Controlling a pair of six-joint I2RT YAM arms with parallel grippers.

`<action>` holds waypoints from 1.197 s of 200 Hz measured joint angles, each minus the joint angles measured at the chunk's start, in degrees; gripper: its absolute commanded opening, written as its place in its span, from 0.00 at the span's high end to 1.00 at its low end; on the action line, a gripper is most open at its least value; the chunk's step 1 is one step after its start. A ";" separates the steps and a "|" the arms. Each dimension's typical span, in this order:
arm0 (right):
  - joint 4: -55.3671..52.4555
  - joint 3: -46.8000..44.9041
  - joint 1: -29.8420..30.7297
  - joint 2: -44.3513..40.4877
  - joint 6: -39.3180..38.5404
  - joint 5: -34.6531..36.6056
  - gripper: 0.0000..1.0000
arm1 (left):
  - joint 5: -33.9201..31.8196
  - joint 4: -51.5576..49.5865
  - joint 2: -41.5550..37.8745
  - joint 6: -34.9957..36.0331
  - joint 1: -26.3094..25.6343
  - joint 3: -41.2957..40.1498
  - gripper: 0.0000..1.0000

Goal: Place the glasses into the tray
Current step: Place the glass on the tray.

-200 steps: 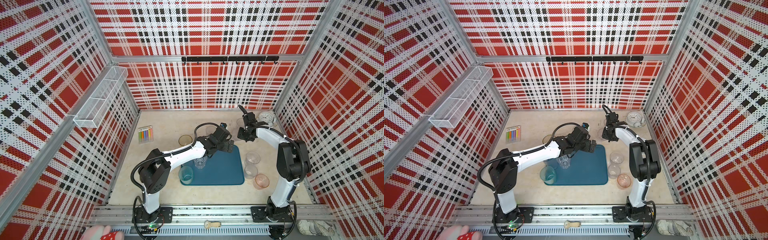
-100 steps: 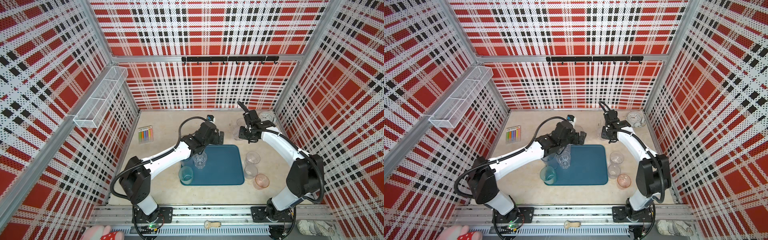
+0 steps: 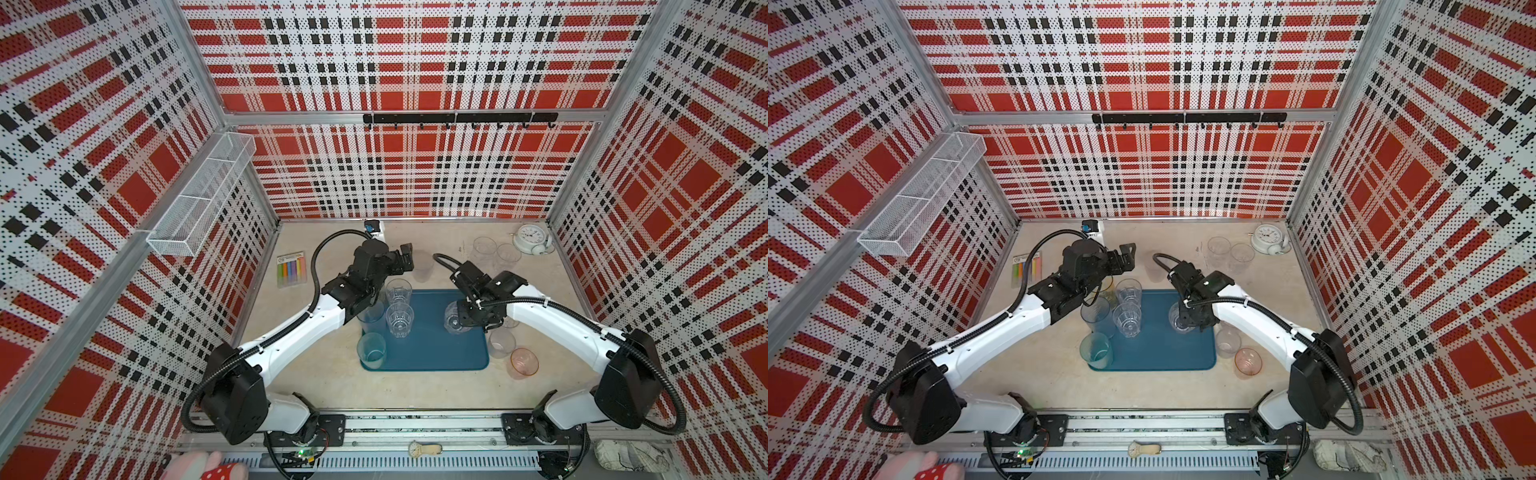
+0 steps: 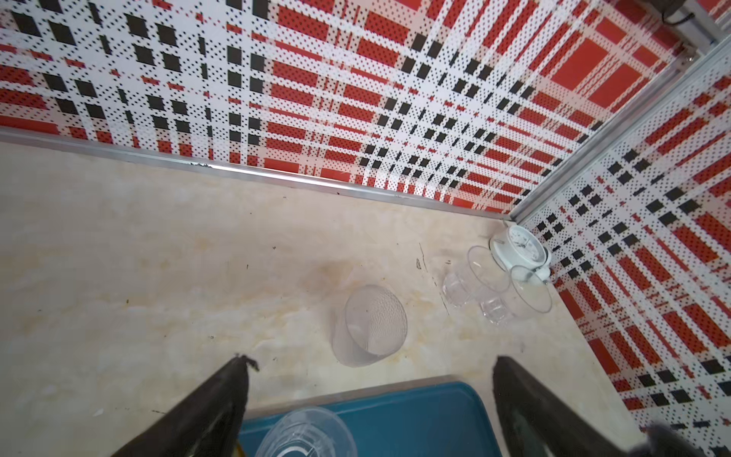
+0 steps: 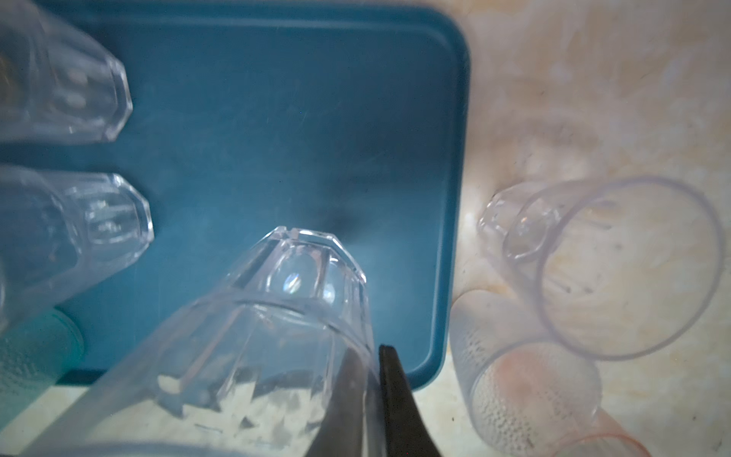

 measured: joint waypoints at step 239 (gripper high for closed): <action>4.61 12.31 18.34 22.03 7.39 -6.08 0.86 | -2.03 2.54 -9.90 -2.51 6.95 -7.85 0.02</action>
